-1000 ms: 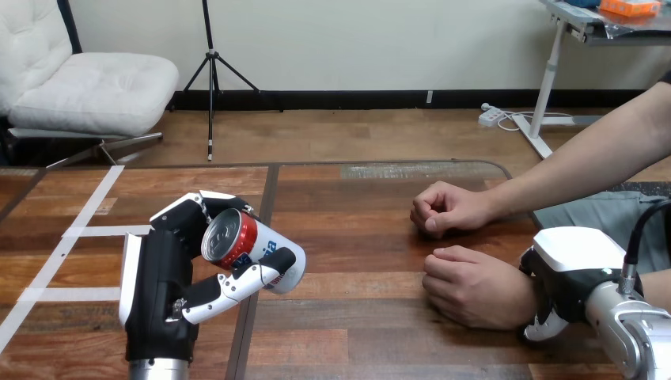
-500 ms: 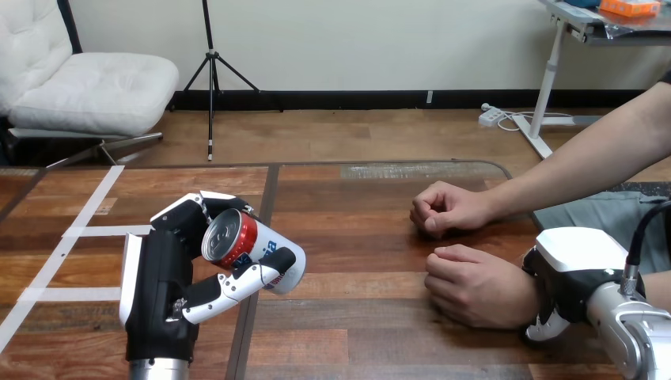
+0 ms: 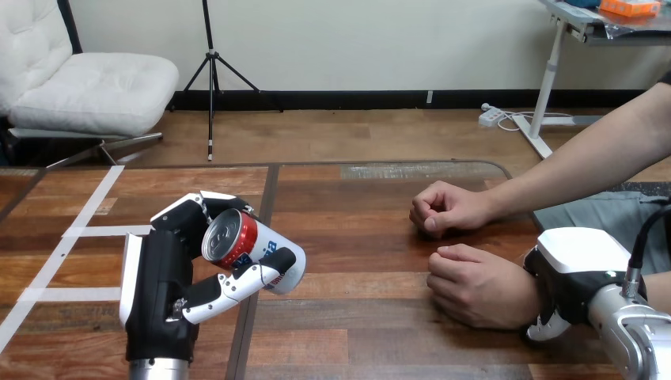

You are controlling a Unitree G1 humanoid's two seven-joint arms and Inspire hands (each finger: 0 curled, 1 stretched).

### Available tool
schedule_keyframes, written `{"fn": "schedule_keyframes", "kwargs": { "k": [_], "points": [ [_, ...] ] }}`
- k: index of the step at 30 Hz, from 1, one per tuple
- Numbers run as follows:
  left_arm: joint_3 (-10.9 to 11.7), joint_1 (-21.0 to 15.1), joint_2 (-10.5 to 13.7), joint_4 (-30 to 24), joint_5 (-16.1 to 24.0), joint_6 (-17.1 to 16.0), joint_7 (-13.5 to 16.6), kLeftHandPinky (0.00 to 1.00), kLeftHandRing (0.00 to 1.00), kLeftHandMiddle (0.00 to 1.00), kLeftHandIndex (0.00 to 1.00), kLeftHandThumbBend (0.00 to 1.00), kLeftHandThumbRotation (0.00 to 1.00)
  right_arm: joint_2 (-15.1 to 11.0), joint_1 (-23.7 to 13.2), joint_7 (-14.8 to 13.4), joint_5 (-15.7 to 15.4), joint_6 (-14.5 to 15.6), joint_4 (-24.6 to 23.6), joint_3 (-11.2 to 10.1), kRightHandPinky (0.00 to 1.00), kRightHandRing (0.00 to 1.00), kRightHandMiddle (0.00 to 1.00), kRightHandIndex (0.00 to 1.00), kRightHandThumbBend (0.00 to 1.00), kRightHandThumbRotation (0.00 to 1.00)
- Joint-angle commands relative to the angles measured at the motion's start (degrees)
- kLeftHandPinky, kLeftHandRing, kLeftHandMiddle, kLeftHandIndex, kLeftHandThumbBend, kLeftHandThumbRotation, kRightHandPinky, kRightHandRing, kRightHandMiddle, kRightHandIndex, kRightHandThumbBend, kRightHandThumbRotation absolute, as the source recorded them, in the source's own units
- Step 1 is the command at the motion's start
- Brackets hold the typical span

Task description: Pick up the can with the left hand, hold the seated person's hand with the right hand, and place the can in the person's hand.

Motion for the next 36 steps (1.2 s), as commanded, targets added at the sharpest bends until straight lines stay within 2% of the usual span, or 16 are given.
{"fn": "schedule_keyframes", "kwargs": {
  "k": [1, 7, 17, 23, 34, 36],
  "points": [
    [0.07, -2.68, 0.25, -3.56, -0.11, -0.71, 0.03, 0.38, 0.40, 0.42, 0.44, 0.73, 0.00, -1.11, 2.02, -0.02, 0.61, 0.68, 1.96, -0.22, 0.20, 0.31, 0.43, 0.63, 0.71, 0.00],
    [0.00, -2.73, 0.18, -3.51, -0.70, -0.48, -0.22, 0.38, 0.40, 0.42, 0.44, 0.73, 0.00, -1.42, 1.87, -0.52, 0.25, 0.10, 2.21, 0.25, 0.22, 0.34, 0.45, 0.61, 0.71, 0.00],
    [0.17, -2.90, 0.32, -3.18, 0.29, -0.57, 0.23, 0.38, 0.40, 0.42, 0.44, 0.73, 0.00, -0.56, 2.37, -3.59, 1.83, -0.42, 1.88, -0.87, 0.23, 0.34, 0.44, 0.51, 0.69, 0.00],
    [0.17, -3.03, 0.31, -2.95, 0.48, -0.72, 0.32, 0.38, 0.40, 0.42, 0.44, 0.72, 0.00, -0.72, 2.45, -3.71, 1.99, -0.13, 0.62, -1.30, 0.23, 0.33, 0.43, 0.50, 0.70, 0.00],
    [-0.17, -3.09, 0.07, -3.09, -0.30, -0.11, -0.07, 0.38, 0.39, 0.42, 0.44, 0.73, 0.00, -0.89, 2.49, -4.24, 2.28, 0.56, -2.48, -2.72, 0.26, 0.36, 0.45, 0.49, 0.78, 0.00],
    [-0.25, -3.12, 0.06, -3.07, -0.27, -0.03, -0.13, 0.38, 0.39, 0.42, 0.44, 0.73, 0.00, -0.98, 2.46, -3.62, 2.72, 0.89, -3.51, -3.18, 0.27, 0.37, 0.45, 0.49, 0.79, 0.00]
  ]
}}
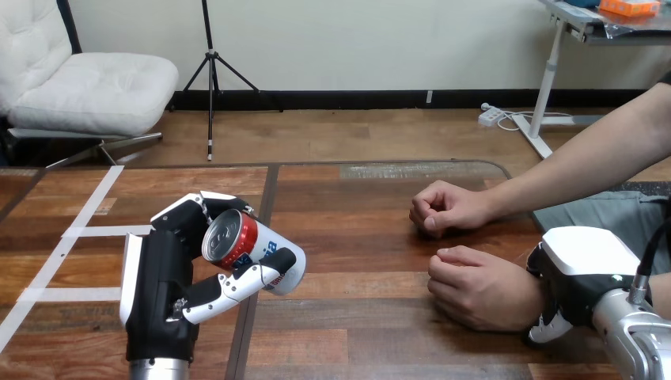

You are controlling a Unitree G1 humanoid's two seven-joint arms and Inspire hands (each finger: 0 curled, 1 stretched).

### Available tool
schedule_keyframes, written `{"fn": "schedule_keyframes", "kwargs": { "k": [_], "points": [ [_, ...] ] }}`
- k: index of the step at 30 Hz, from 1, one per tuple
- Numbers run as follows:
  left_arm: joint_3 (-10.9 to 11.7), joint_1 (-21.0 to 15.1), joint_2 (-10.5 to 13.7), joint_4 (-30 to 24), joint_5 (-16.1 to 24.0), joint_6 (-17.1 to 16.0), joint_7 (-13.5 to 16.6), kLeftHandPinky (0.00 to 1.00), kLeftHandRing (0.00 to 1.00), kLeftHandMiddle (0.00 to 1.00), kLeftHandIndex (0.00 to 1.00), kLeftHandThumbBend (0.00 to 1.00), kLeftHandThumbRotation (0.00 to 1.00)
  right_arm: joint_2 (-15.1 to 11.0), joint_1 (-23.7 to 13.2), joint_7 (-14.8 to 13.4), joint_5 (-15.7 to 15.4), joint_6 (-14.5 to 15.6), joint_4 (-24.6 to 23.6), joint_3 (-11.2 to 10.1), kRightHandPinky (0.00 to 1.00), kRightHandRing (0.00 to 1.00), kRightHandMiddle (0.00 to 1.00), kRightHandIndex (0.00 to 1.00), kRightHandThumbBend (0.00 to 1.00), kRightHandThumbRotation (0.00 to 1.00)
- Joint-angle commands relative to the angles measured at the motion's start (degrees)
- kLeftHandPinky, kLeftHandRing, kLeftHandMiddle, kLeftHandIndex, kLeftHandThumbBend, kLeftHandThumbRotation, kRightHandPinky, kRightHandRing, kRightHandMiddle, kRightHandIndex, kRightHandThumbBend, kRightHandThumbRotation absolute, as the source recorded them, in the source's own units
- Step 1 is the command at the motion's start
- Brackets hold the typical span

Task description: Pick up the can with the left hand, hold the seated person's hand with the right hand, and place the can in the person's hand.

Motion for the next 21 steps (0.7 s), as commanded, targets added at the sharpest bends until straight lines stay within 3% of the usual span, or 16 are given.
{"fn": "schedule_keyframes", "kwargs": {
  "k": [1, 8, 14, 21],
  "points": [
    [-0.25, -3.14, 0.06, -3.04, -0.31, -0.11, -0.17, 0.38, 0.39, 0.42, 0.44, 0.73, 0.00, -0.96, 0.39, 0.48, 1.21, 1.00, -2.38, -2.39, 0.27, 0.37, 0.46, 0.49, 0.79, 0.00],
    [-0.46, -3.31, -0.12, -2.76, 0.07, 0.10, -0.08, 0.38, 0.39, 0.42, 0.44, 0.73, 0.00, -1.72, 0.85, -0.43, 0.91, 0.44, -5.17, -3.54, 0.29, 0.38, 0.46, 0.49, 0.78, 0.00],
    [-0.73, -3.63, -0.31, -2.20, 0.08, -0.10, -0.19, 0.38, 0.40, 0.42, 0.44, 0.74, 0.00, -1.67, 1.45, -1.43, 1.17, -0.10, -7.56, -5.05, 0.24, 0.34, 0.42, 0.48, 0.74, 0.00],
    [-1.06, -3.97, -0.58, -1.65, 0.06, -0.33, -0.30, 0.38, 0.40, 0.42, 0.44, 0.74, 0.00, -1.78, 1.61, -0.32, 1.51, -0.14, -10.05, -6.29, 0.20, 0.29, 0.38, 0.47, 0.82, 0.00]
  ]
}}
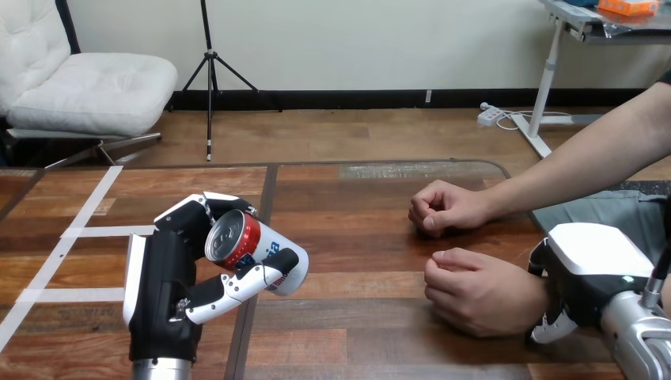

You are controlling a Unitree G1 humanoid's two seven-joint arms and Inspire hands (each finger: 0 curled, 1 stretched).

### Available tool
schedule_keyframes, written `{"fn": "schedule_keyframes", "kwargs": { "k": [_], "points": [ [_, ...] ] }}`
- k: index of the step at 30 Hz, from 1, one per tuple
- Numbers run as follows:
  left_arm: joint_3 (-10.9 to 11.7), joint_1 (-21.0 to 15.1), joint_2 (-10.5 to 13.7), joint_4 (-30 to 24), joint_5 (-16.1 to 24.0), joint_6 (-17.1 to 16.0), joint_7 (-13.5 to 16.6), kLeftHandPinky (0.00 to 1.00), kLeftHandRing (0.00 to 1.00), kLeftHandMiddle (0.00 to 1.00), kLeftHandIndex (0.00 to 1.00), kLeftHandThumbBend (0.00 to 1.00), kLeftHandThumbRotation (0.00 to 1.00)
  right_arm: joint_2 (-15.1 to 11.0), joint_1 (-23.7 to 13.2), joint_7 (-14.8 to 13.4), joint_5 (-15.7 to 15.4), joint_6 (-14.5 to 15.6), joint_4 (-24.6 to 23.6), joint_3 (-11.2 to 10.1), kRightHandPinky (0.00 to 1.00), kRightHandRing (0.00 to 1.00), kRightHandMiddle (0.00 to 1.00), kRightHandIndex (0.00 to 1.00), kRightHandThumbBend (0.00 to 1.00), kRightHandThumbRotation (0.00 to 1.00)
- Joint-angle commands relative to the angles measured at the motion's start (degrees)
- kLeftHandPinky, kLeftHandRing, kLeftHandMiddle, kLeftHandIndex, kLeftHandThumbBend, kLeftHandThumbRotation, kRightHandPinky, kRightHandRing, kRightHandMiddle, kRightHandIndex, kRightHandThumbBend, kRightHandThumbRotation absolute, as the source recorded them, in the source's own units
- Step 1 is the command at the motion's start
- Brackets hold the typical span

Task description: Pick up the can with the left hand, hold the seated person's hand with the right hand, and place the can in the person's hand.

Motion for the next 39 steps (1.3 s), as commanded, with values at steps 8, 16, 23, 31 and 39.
{"fn": "schedule_keyframes", "kwargs": {
  "k": [8, 16, 23, 31, 39],
  "points": [
    [-1.01, -4.36, -0.66, -1.04, 0.32, -0.79, -0.28, 0.38, 0.40, 0.42, 0.45, 0.74, 0.00, -1.50, -1.42, -0.79, 1.25, -0.88, -6.79, -4.58, 0.19, 0.27, 0.37, 0.49, 0.88, 0.00],
    [-1.22, -4.92, -0.72, -0.11, 0.53, -1.47, -0.57, 0.38, 0.40, 0.43, 0.45, 0.74, 0.01, -1.36, -1.18, 0.29, 0.98, -0.29, -9.28, -5.00, 0.18, 0.27, 0.37, 0.51, 0.88, 0.00],
    [-1.60, -5.25, -0.96, 0.22, -0.30, -0.96, -1.10, 0.38, 0.40, 0.43, 0.45, 0.75, 0.00, -0.86, -0.80, 1.05, 1.14, -0.01, -11.91, -5.71, 0.17, 0.24, 0.35, 0.52, 0.88, 0.00],
    [-1.87, -5.60, -1.08, 0.54, -0.44, -0.78, -1.08, 0.38, 0.40, 0.42, 0.45, 0.76, 0.00, -0.84, -0.62, 0.39, 0.84, -0.67, -13.69, -6.18, 0.15, 0.22, 0.32, 0.52, 0.88, 0.00],
    [-2.04, -5.93, -1.05, 0.87, 0.02, -0.72, -0.81, 0.39, 0.40, 0.42, 0.44, 0.76, 0.00, -1.11, -0.63, 0.68, 0.20, -0.67, -15.71, -6.37, 0.14, 0.21, 0.31, 0.52, 0.88, 0.00]
  ]
}}
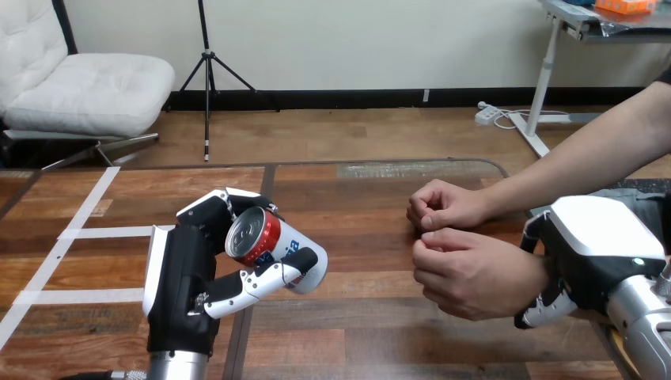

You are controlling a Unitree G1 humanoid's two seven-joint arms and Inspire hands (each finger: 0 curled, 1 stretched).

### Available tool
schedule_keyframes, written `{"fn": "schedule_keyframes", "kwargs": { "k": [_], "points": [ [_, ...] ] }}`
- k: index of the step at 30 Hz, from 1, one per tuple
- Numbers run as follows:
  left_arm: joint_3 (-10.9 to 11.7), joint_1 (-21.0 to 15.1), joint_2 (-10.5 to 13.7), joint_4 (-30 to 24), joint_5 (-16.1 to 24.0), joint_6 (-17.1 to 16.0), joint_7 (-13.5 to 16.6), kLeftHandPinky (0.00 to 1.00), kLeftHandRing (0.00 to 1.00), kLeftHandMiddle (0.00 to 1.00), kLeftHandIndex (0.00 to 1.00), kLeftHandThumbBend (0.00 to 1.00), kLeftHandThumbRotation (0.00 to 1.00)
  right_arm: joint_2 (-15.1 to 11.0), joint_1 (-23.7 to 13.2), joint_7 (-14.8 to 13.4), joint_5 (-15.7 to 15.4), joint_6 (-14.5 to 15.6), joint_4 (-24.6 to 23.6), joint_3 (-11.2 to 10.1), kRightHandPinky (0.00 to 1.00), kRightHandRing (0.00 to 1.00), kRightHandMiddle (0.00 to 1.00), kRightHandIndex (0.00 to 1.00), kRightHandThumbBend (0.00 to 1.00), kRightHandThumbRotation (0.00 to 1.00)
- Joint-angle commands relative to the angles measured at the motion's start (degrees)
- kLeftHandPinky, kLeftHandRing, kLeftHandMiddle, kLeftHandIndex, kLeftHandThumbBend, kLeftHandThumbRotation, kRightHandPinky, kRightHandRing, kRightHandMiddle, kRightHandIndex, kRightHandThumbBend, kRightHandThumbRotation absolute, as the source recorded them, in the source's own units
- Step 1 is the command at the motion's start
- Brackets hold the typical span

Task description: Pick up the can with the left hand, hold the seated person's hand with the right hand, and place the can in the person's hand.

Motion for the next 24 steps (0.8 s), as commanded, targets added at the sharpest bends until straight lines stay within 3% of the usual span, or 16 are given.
{"fn": "schedule_keyframes", "kwargs": {
  "k": [1, 16, 24],
  "points": [
    [-0.11, -4.44, -0.46, -0.10, -0.15, -0.71, 0.14, 0.39, 0.40, 0.42, 0.44, 0.76, 0.00, -1.13, -2.96, -1.00, -1.00, -0.52, -4.97, -3.04, 0.14, 0.21, 0.31, 0.52, 0.88, 0.00],
    [-0.21, -4.81, -0.41, 0.32, 0.85, -0.78, 0.51, 0.39, 0.40, 0.42, 0.44, 0.76, 0.02, -1.09, -3.47, -0.62, -1.44, -1.32, -7.50, -3.07, 0.13, 0.20, 0.29, 0.51, 0.90, 0.00],
    [-0.22, -4.95, -0.45, 0.52, 0.66, -0.69, 0.41, 0.39, 0.40, 0.42, 0.44, 0.76, 0.01, -0.54, -4.41, 1.04, -2.15, -1.09, -8.75, -2.25, 0.14, 0.21, 0.31, 0.50, 0.91, 0.00]
  ]
}}
